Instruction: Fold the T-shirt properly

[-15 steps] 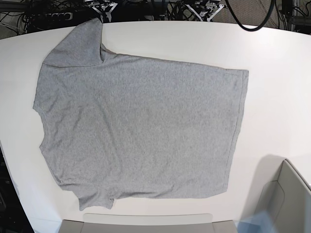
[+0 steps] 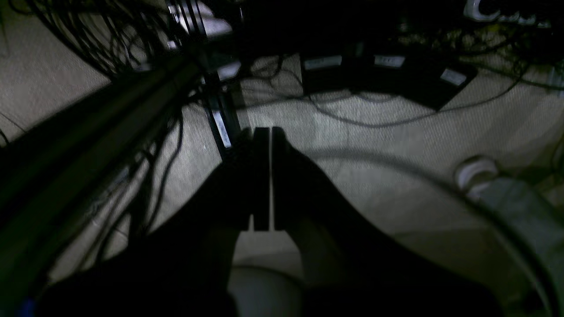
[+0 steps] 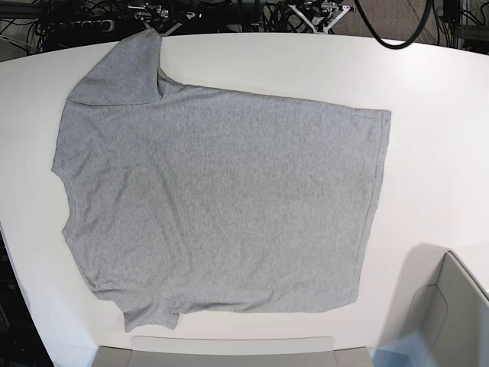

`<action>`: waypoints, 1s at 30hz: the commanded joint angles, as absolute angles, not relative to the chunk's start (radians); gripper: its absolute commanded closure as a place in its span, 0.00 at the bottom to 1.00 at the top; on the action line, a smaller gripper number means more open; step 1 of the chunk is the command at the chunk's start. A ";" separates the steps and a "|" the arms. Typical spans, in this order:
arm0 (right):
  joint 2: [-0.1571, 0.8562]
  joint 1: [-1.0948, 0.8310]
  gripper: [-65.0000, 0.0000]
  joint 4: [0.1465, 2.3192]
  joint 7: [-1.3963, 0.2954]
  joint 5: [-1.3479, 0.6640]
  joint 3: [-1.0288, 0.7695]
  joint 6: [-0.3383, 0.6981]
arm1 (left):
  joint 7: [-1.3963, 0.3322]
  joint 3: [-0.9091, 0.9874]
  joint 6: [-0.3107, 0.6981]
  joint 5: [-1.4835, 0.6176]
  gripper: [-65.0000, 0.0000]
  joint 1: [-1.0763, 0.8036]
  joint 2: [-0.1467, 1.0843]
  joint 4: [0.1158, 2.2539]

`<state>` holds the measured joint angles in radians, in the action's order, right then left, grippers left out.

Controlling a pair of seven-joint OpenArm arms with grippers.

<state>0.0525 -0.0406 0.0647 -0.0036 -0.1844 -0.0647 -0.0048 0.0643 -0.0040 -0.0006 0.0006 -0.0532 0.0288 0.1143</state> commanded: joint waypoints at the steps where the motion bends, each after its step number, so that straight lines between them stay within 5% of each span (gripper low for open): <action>1: 0.062 -0.045 1.00 0.065 -0.002 -0.188 -0.067 -0.005 | 0.085 -0.002 -0.004 0.001 1.00 -0.071 0.022 0.114; 18: 0.101 -0.091 1.00 0.077 0.007 -0.188 -0.064 -0.005 | 0.150 -0.002 -0.005 0.004 1.00 -0.114 0.054 0.117; 30: 0.105 -0.211 1.00 0.196 0.007 0.016 -0.028 -0.005 | 0.232 -0.001 -0.008 0.001 1.00 -0.173 0.054 0.211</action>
<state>0.0967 -0.2108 0.1894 -0.0006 0.0124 -0.0284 -0.0051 0.2310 -0.0040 -0.0036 0.0002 -0.1589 0.0532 0.2115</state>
